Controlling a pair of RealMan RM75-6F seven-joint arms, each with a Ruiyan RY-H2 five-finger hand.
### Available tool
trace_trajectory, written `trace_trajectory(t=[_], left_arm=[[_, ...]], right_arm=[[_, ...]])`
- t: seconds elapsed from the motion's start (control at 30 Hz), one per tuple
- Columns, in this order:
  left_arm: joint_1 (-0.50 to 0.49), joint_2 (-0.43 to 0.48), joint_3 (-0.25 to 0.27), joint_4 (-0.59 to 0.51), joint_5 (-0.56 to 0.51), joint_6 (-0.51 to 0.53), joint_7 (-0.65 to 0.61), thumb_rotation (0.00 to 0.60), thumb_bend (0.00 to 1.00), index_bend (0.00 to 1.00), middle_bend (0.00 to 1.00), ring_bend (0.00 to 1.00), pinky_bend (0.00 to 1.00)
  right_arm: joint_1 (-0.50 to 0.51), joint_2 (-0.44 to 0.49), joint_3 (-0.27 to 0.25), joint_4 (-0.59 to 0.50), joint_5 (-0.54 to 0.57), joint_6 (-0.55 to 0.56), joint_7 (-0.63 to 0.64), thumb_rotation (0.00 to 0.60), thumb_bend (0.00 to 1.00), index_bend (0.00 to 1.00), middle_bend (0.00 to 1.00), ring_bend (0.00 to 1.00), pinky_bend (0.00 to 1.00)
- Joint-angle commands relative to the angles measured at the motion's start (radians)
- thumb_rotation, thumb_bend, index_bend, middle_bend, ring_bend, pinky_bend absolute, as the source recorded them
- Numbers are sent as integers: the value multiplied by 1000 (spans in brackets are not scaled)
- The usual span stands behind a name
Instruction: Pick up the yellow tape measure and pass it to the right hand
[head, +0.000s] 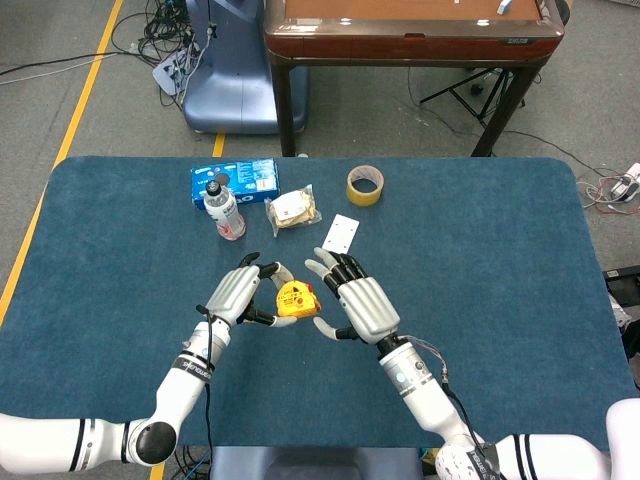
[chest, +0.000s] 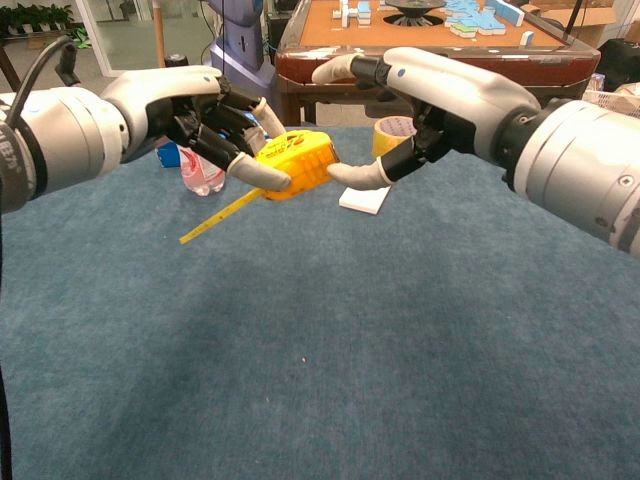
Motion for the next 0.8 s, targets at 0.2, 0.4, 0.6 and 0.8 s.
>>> trace_trajectory(t=[0.2,0.4,0.6,0.8], left_arm=[[4,8,8,-1,7,-5,-10,600,74,516,521,313,0],[6,12,12,0,13,-7,-18,600,74,515,521,314,0],[10,18,16,3,17,-10,-25,600,74,515,521,314,0],[14,26,16,5,21,-14,-36,600,74,515,521,314,0]], right_arm=[[13,-10,5,9,21,16,-11,600,387,100,19,0,0],[26,-20,6,18,35,17,-15,600,388,100,19,0,0],[32,-23,3,25,41,24,-16,600,397,100,24,0,0],[35,-24,2,29,36,34,-11,600,478,100,35,0,0]])
